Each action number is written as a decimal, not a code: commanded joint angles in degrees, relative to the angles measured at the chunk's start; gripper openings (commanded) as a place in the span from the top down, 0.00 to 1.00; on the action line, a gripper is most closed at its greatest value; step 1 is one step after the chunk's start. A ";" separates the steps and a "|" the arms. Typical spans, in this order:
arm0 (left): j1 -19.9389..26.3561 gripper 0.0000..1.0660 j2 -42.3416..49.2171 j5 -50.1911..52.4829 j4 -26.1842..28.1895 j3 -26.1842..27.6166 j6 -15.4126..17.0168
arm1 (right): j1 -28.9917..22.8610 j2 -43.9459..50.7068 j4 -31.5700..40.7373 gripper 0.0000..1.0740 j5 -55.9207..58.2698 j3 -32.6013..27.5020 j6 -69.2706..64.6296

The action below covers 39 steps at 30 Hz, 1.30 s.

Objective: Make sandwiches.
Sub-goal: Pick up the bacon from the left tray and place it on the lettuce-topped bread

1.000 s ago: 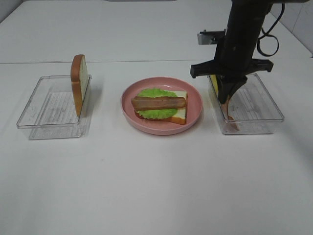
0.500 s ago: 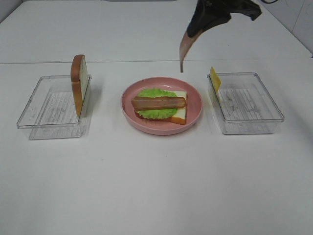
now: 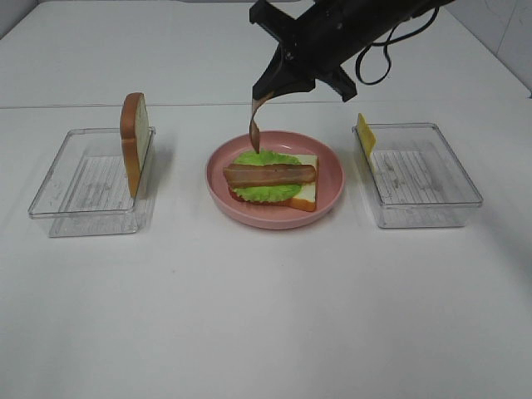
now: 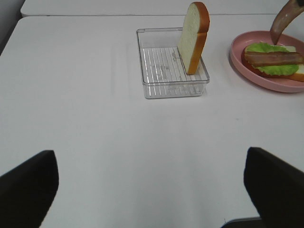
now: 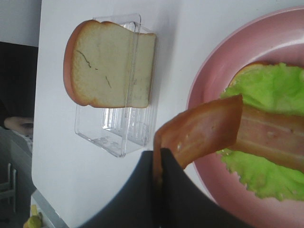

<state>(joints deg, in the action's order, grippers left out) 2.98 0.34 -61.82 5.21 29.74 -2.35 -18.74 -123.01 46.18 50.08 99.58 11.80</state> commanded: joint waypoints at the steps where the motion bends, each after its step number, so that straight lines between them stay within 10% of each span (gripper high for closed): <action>1: -0.11 0.08 1.09 0.52 0.74 -0.17 0.06 | -0.69 -2.29 5.84 1.00 -1.89 0.11 3.61; 26: -0.11 0.08 1.09 0.52 0.74 -0.17 0.06 | -3.21 -5.84 2.23 1.00 -8.31 0.11 4.35; 39: -0.11 0.08 1.09 0.52 0.74 -0.17 0.06 | 1.43 -6.02 -12.66 1.00 -3.72 0.11 -2.81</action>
<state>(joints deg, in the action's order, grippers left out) 2.98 0.34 -61.82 5.21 29.74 -2.35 -17.30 -129.03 34.32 44.86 99.52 9.63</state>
